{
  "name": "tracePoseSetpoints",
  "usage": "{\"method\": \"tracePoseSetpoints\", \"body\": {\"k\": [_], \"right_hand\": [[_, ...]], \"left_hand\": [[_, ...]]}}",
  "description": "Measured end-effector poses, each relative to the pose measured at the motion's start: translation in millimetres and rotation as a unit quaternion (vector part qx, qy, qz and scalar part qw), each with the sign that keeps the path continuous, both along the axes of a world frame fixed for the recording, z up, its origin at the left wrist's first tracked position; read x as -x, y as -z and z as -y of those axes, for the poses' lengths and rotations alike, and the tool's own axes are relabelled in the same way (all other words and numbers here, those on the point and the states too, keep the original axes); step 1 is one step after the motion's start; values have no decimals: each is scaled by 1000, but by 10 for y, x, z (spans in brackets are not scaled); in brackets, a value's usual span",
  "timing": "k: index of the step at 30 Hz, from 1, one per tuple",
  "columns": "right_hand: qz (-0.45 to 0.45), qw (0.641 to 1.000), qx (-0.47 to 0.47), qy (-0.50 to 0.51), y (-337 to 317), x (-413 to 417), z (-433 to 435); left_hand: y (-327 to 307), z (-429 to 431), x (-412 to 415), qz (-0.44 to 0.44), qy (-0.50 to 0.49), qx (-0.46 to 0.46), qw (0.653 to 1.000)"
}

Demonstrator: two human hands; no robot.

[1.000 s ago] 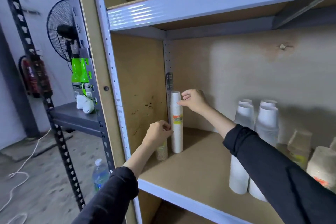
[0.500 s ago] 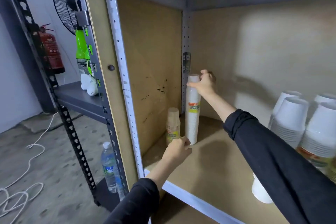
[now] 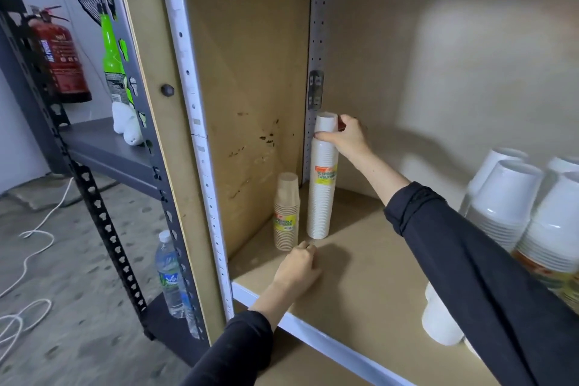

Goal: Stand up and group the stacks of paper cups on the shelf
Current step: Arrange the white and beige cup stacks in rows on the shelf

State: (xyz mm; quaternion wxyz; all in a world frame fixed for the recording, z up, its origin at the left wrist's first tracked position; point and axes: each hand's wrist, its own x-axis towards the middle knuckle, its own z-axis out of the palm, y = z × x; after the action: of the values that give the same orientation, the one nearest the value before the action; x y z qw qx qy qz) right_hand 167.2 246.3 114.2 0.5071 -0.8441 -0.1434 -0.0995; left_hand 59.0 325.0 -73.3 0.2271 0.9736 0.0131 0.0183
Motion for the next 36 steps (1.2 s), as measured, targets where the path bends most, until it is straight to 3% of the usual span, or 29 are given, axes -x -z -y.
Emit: {"method": "tracePoseSetpoints", "body": {"k": [6,23,36], "right_hand": [[-45,998,-29,-35,-4,8,33],[19,995,-101,3,-331,801,289],[93,988,-24,118,-544,1856,1087]], "left_hand": [[123,10,4,6,11,-42,999],[148,30,305,24,4,-27,999],[-17,549,715,29,53,-34,998]]}}
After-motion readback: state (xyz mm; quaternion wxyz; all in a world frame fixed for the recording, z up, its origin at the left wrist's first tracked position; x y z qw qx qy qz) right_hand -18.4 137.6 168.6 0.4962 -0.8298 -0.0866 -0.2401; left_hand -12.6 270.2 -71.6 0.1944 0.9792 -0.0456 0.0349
